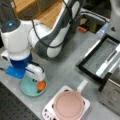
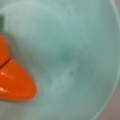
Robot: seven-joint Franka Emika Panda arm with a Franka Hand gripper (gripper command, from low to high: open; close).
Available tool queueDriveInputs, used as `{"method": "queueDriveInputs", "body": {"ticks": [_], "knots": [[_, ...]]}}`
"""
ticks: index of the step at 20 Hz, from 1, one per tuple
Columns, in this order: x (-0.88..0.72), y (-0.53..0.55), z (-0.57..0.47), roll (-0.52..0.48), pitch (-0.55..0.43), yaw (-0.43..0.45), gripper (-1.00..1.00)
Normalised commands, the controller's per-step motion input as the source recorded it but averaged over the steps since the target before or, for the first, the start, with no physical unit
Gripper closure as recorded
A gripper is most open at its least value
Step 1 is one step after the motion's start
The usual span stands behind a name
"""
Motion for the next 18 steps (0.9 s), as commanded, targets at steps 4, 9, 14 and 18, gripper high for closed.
{"method": "queueDriveInputs", "body": {"ticks": [4,9,14,18], "knots": [[-0.03,0.00,0.10,-0.023,-0.014,0.071,-1.00],[-0.03,0.06,0.28,-0.006,0.046,-0.024,-1.00],[0.02,0.17,0.33,0.002,0.099,-0.151,-1.00],[-0.01,0.29,0.42,-0.022,0.133,-0.183,-1.00]]}}
